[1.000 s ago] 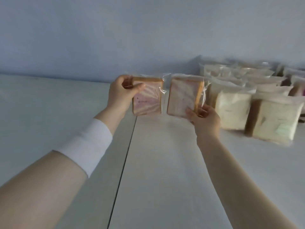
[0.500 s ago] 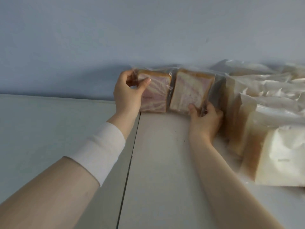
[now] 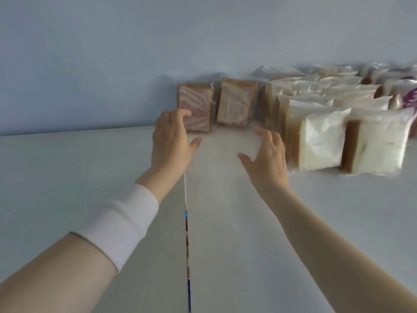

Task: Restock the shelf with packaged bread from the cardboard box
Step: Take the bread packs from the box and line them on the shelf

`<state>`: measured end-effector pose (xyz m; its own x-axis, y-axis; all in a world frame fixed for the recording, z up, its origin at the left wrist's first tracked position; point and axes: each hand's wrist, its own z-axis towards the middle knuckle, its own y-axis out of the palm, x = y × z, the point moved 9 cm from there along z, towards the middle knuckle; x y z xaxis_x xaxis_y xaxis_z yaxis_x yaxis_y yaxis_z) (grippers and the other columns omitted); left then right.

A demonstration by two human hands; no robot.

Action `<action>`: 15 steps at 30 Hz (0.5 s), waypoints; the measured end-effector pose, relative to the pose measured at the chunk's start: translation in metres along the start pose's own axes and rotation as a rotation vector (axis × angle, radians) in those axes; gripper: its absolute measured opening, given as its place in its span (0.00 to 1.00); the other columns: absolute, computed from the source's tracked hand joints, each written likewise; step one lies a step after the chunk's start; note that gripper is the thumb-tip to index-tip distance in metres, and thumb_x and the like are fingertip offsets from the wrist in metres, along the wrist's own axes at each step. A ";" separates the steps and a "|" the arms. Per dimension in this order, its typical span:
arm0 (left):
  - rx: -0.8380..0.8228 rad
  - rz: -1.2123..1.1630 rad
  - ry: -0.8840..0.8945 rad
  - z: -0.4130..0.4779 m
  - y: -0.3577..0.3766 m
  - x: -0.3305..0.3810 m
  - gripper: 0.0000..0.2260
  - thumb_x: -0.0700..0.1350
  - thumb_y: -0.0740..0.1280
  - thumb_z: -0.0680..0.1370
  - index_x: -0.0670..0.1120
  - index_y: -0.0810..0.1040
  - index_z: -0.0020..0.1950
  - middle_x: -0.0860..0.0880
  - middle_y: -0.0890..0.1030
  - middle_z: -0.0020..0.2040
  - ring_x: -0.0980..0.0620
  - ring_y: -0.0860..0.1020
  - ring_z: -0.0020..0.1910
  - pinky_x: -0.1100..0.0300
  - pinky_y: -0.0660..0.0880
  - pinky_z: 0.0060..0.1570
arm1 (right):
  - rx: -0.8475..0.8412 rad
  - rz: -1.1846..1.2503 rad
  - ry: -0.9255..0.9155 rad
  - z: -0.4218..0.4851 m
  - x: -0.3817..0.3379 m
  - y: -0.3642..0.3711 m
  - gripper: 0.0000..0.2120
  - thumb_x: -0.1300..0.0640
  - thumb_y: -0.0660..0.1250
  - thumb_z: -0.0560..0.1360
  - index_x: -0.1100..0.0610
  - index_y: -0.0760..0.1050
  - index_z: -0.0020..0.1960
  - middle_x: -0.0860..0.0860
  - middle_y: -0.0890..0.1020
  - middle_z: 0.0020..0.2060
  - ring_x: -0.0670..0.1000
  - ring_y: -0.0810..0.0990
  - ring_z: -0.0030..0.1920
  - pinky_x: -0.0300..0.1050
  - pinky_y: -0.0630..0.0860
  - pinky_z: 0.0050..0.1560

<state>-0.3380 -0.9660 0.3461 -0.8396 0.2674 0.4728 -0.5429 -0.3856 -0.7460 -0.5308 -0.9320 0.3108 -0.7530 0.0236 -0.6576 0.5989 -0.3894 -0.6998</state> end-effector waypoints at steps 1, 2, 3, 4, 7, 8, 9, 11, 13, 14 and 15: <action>-0.139 0.099 0.089 -0.019 0.005 0.018 0.25 0.45 0.72 0.71 0.42 0.68 0.64 0.40 0.71 0.61 0.40 0.68 0.62 0.49 0.66 0.59 | -0.016 -0.061 -0.020 -0.020 0.000 -0.012 0.27 0.58 0.69 0.72 0.55 0.64 0.68 0.54 0.66 0.66 0.55 0.63 0.68 0.44 0.62 0.66; -0.278 0.201 0.163 -0.040 0.011 0.036 0.25 0.47 0.71 0.71 0.44 0.67 0.65 0.41 0.70 0.62 0.41 0.68 0.62 0.49 0.66 0.57 | -0.033 -0.116 -0.026 -0.040 0.003 -0.024 0.25 0.58 0.69 0.72 0.55 0.65 0.67 0.54 0.67 0.65 0.55 0.63 0.67 0.44 0.63 0.65; -0.397 0.289 0.222 -0.062 0.016 0.052 0.25 0.48 0.70 0.72 0.45 0.65 0.65 0.42 0.69 0.62 0.42 0.68 0.62 0.50 0.67 0.56 | -0.048 -0.167 -0.027 -0.060 0.007 -0.037 0.24 0.58 0.69 0.72 0.56 0.66 0.66 0.55 0.67 0.64 0.55 0.63 0.67 0.43 0.63 0.64; -0.489 0.354 0.268 -0.084 0.018 0.068 0.24 0.49 0.69 0.73 0.46 0.64 0.66 0.43 0.67 0.62 0.42 0.68 0.62 0.50 0.67 0.55 | -0.061 -0.213 -0.024 -0.079 0.012 -0.051 0.24 0.58 0.69 0.72 0.56 0.66 0.65 0.55 0.66 0.63 0.55 0.63 0.66 0.43 0.64 0.63; -0.617 0.429 0.393 -0.139 0.020 0.126 0.23 0.48 0.67 0.74 0.45 0.63 0.65 0.43 0.67 0.61 0.42 0.69 0.59 0.51 0.68 0.52 | -0.052 -0.321 0.031 -0.131 0.038 -0.105 0.23 0.59 0.69 0.72 0.56 0.66 0.65 0.56 0.66 0.62 0.56 0.64 0.64 0.45 0.68 0.58; -0.629 0.427 0.437 -0.155 0.020 0.149 0.23 0.47 0.67 0.75 0.44 0.63 0.65 0.42 0.67 0.61 0.42 0.69 0.59 0.52 0.68 0.52 | -0.041 -0.351 0.072 -0.147 0.051 -0.128 0.23 0.59 0.69 0.72 0.56 0.66 0.65 0.56 0.66 0.62 0.57 0.64 0.64 0.46 0.69 0.57; -0.636 0.416 0.483 -0.172 0.022 0.174 0.22 0.46 0.67 0.75 0.44 0.63 0.65 0.42 0.67 0.61 0.42 0.69 0.58 0.52 0.69 0.51 | -0.032 -0.373 0.117 -0.164 0.067 -0.150 0.24 0.60 0.69 0.72 0.57 0.66 0.65 0.57 0.66 0.62 0.57 0.63 0.65 0.47 0.69 0.57; -0.634 0.383 0.589 -0.203 0.030 0.229 0.20 0.45 0.66 0.75 0.44 0.63 0.64 0.42 0.68 0.60 0.42 0.70 0.57 0.52 0.69 0.50 | -0.017 -0.411 0.206 -0.196 0.101 -0.197 0.24 0.61 0.69 0.71 0.57 0.66 0.65 0.58 0.65 0.63 0.59 0.63 0.65 0.49 0.70 0.57; -0.632 0.358 0.698 -0.238 0.043 0.288 0.19 0.44 0.65 0.76 0.44 0.64 0.64 0.42 0.69 0.60 0.42 0.70 0.58 0.52 0.69 0.51 | -0.004 -0.467 0.298 -0.230 0.139 -0.244 0.25 0.61 0.69 0.71 0.57 0.65 0.66 0.58 0.65 0.64 0.59 0.63 0.65 0.50 0.70 0.57; -0.639 0.348 0.748 -0.258 0.053 0.318 0.19 0.43 0.65 0.76 0.44 0.64 0.64 0.42 0.69 0.60 0.42 0.70 0.58 0.52 0.69 0.52 | -0.001 -0.498 0.344 -0.249 0.160 -0.266 0.25 0.61 0.68 0.72 0.57 0.65 0.66 0.58 0.64 0.64 0.59 0.63 0.65 0.51 0.70 0.58; -0.648 0.341 0.798 -0.280 0.064 0.348 0.18 0.43 0.64 0.76 0.44 0.64 0.64 0.42 0.69 0.60 0.42 0.70 0.58 0.52 0.69 0.53 | 0.000 -0.525 0.388 -0.269 0.182 -0.288 0.24 0.61 0.67 0.72 0.57 0.64 0.66 0.58 0.64 0.64 0.59 0.63 0.65 0.52 0.70 0.58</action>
<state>-0.6606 -0.6505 0.3315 -0.5640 0.8225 -0.0736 0.0260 -0.0714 -0.9971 -0.7669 -0.5676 0.3174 -0.7925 0.5411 -0.2812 0.1781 -0.2356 -0.9554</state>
